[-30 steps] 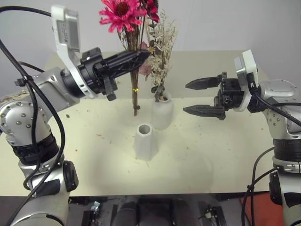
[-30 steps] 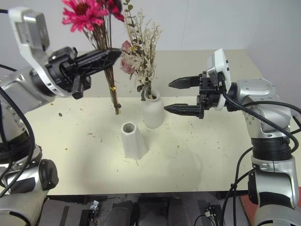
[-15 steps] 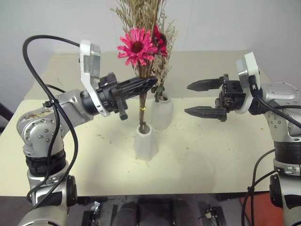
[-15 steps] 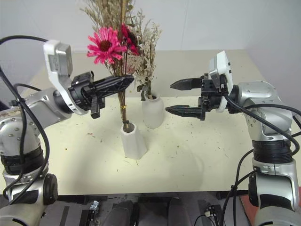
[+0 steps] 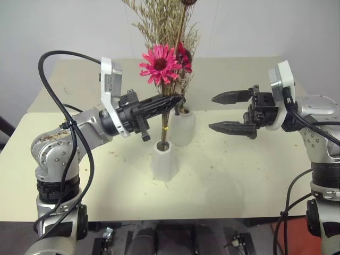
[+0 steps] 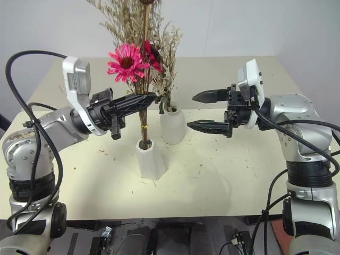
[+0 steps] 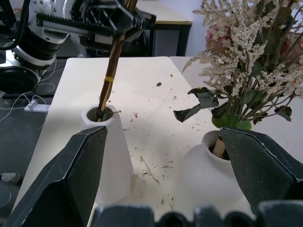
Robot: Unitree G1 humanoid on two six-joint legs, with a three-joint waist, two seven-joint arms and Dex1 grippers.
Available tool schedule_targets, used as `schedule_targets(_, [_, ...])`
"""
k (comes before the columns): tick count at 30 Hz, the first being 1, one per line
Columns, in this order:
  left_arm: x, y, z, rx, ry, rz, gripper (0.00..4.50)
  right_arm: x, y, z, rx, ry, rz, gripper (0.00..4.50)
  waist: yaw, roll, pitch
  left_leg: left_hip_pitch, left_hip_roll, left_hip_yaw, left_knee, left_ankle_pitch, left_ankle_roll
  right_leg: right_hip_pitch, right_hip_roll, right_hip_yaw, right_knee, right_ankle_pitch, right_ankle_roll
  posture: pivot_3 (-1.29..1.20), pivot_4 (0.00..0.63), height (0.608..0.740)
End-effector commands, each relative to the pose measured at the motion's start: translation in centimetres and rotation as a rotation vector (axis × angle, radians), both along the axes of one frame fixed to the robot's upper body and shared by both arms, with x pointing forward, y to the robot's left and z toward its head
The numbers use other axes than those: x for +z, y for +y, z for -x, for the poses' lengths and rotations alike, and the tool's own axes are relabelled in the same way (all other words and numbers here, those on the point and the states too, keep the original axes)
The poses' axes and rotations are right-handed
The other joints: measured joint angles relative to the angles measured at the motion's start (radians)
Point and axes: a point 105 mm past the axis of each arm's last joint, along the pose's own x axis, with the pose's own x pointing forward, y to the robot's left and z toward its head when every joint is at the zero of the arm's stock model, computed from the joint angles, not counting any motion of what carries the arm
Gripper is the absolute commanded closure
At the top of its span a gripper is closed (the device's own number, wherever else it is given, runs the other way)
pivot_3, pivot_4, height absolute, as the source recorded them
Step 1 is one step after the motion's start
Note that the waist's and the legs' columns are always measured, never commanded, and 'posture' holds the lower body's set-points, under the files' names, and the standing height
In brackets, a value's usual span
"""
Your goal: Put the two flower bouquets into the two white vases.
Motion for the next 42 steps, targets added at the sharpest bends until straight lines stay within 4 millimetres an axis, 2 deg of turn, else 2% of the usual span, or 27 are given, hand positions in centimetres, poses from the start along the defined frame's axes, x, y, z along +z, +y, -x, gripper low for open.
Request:
schedule_targets(1, [0.4, -0.3, 0.8, -0.009, -0.042, 0.009, 4.46, 1.4, -0.3, 0.7, 0.001, -0.052, -0.018, 0.0, 0.001, 0.0, 0.0, 0.0, 0.0, 0.0, 0.0, 0.0, 0.0, 0.0, 0.0, 0.0, 0.0, 0.0, 0.0, 0.0, 0.15, 0.74])
schedule_targets(22, [-3.0, 0.6, 0.4, 0.06, 0.04, -0.06, 4.46, 1.3, -0.1, 0.6, -0.004, -0.051, -0.023, 0.0, 0.0, 0.0, 0.0, 0.0, 0.0, 0.0, 0.0, 0.0, 0.001, 0.001, 0.001, 0.001, -0.005, 0.0, 0.0, 0.0, 0.15, 0.74])
schedule_targets(25, [-3.2, 0.6, 0.6, 0.055, 0.037, -0.073, 3.69, 1.3, -0.1, 0.5, -0.005, -0.052, -0.024, 0.0, 0.0, 0.0, 0.0, 0.0, 0.0, 0.0, 0.0, 0.0, 0.001, 0.001, 0.001, 0.001, -0.005, 0.0, 0.0, 0.0, 0.15, 0.74])
schedule_targets(32, [-3.0, 0.9, 1.1, 0.047, 0.024, -0.087, 1.56, 1.3, 0.0, 0.4, -0.007, -0.052, -0.025, 0.0, 0.0, 0.0, 0.0, 0.0, 0.001, 0.0, 0.0, 0.0, 0.001, 0.001, 0.001, 0.001, -0.005, 0.0, 0.0, 0.0, 0.15, 0.74])
schedule_targets(35, [-3.2, 1.9, 1.5, 0.072, 0.029, -0.097, 0.5, 1.3, -0.1, 0.4, -0.011, -0.052, -0.024, 0.0, -0.001, 0.0, 0.0, 0.0, 0.001, 0.0, -0.001, 0.0, 0.001, 0.001, 0.001, 0.001, -0.005, 0.0, 0.0, 0.0, 0.15, 0.74])
schedule_targets(37, [-3.2, 2.6, 1.9, 0.081, 0.038, -0.098, 0.02, 1.3, -0.2, 0.4, -0.015, -0.051, -0.022, 0.0, -0.002, 0.0, 0.0, 0.0, 0.001, 0.001, -0.001, -0.001, 0.001, 0.001, 0.001, 0.002, -0.005, 0.0, 0.0, 0.0, 0.15, 0.74])
schedule_targets(42, [-4.3, 5.6, 3.1, 0.169, 0.08, -0.164, 0.02, 1.1, -0.3, 0.5, -0.018, -0.042, -0.017, 0.0, -0.003, 0.0, 0.0, 0.001, 0.002, 0.001, -0.001, -0.001, 0.001, 0.001, 0.001, 0.002, -0.005, 0.0, 0.0, 0.0, 0.15, 0.74])
